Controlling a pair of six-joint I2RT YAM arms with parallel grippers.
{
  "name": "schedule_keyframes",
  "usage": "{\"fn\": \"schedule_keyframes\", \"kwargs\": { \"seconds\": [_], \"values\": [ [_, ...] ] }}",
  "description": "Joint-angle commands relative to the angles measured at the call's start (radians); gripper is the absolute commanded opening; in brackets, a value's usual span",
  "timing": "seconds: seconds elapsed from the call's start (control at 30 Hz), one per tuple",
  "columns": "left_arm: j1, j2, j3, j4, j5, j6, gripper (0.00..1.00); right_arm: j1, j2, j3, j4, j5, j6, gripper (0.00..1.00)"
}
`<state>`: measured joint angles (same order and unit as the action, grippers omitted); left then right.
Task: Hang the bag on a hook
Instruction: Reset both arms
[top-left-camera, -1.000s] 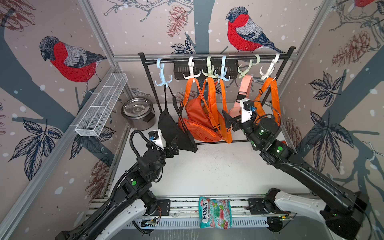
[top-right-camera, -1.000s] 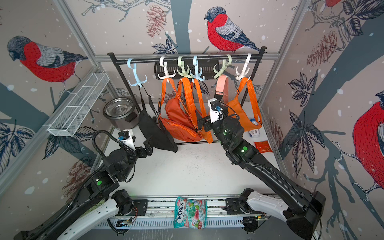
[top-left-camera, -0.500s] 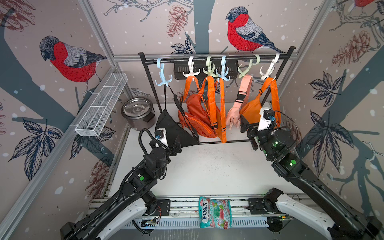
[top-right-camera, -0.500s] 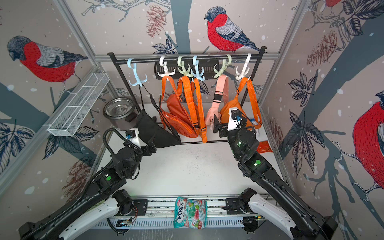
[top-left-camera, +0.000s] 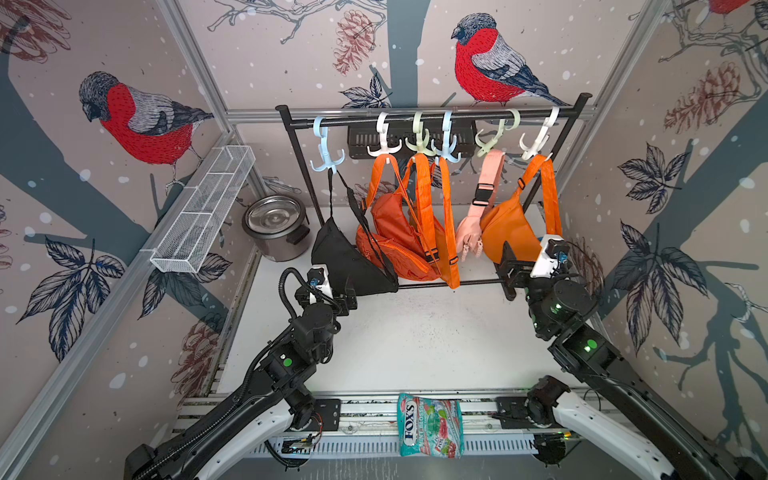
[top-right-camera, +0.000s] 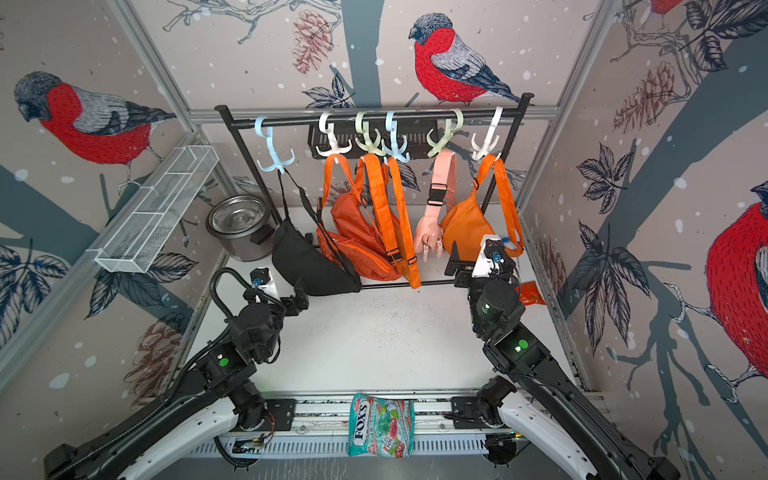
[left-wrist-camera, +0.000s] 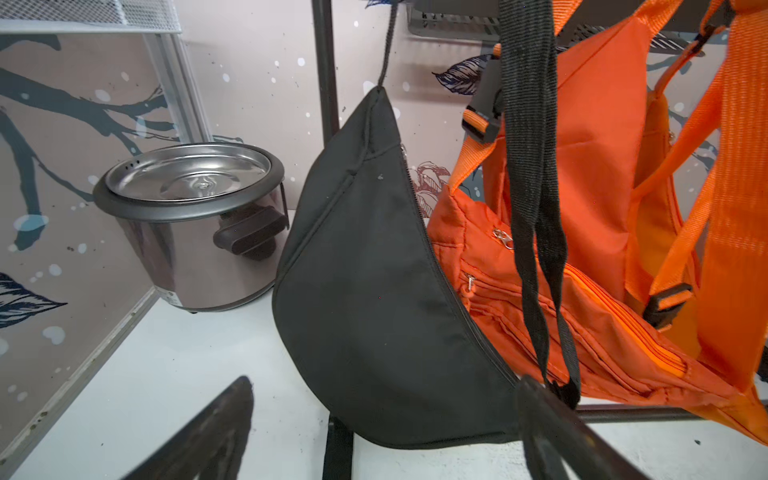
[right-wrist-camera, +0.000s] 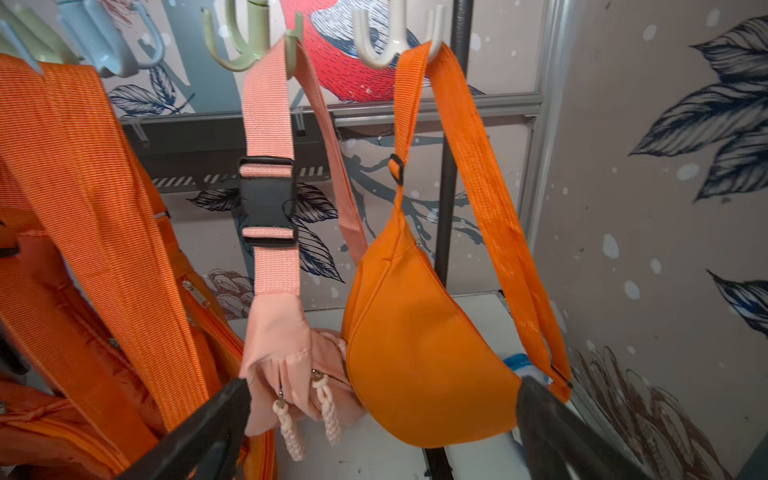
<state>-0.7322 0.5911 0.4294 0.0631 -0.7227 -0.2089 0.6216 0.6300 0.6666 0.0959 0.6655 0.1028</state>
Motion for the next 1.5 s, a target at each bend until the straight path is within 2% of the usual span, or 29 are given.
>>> {"fn": "schedule_keyframes", "kwargs": {
  "seconds": [0.0,0.23,0.47,0.7,0.97,1.1,1.47],
  "values": [
    [0.001,-0.025,-0.027,0.067,-0.086,0.018,0.96,0.000,-0.044,-0.037,0.023,0.128,0.042,1.00],
    [0.001,-0.096,-0.093,0.099,-0.147,0.030,0.94,-0.002,-0.159,-0.175,0.112,0.160,0.058,1.00],
    [0.000,-0.141,-0.173,0.126,-0.226,0.035,0.93,-0.003,-0.167,-0.293,0.103,0.285,0.126,0.99],
    [0.001,-0.121,-0.230,0.137,-0.293,0.043,0.95,-0.003,-0.194,-0.416,0.117,0.273,0.131,0.99],
    [-0.002,-0.082,-0.283,0.198,-0.332,0.098,0.95,-0.003,-0.115,-0.470,0.078,0.309,0.159,0.99],
    [-0.003,-0.071,-0.318,0.184,-0.337,0.068,0.95,0.001,-0.066,-0.489,0.052,0.333,0.174,0.99],
    [-0.003,-0.151,-0.388,0.213,-0.307,0.080,0.96,0.007,-0.003,-0.560,0.093,0.377,0.236,0.99]
  ]
}}
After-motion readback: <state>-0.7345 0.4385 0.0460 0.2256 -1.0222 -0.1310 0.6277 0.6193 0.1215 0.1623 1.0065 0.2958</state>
